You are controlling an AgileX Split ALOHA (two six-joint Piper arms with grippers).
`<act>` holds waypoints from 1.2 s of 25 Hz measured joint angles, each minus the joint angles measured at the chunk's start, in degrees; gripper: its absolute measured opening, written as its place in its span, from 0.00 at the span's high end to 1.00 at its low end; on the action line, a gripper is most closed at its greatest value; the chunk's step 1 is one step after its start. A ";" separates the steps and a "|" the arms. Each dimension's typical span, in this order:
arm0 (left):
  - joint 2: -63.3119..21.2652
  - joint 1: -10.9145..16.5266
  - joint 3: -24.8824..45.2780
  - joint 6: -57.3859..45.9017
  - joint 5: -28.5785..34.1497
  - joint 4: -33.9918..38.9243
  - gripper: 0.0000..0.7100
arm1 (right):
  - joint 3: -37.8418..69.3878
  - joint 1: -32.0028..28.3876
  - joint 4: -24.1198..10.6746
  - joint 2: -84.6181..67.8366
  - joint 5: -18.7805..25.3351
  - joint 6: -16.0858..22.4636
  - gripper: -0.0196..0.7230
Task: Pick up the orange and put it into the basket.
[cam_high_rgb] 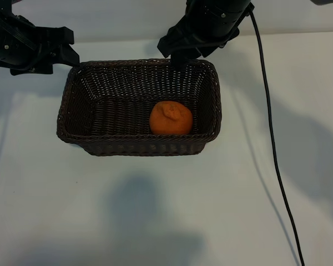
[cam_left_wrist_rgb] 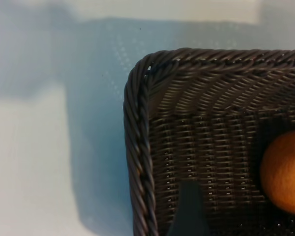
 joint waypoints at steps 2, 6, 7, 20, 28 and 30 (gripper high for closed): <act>0.00 0.00 0.00 0.00 0.00 0.00 0.17 | 0.00 0.00 0.00 0.00 0.00 0.69 0.22; 0.00 0.00 0.00 0.00 0.05 0.00 0.17 | 0.00 0.00 0.17 0.00 0.00 2.00 0.22; 0.00 0.00 0.00 0.00 0.05 0.00 0.17 | 0.00 0.00 0.22 0.00 0.00 2.30 0.22; 0.00 0.00 0.00 -0.05 0.21 0.00 0.17 | 0.00 0.00 0.22 0.00 0.00 3.23 0.22; 0.00 0.00 0.00 -0.24 1.06 0.00 0.17 | 0.00 0.00 0.49 0.00 0.00 3.25 0.22; 0.00 0.00 0.00 -0.24 1.12 0.00 0.17 | 0.00 0.00 0.49 0.00 0.00 3.25 0.22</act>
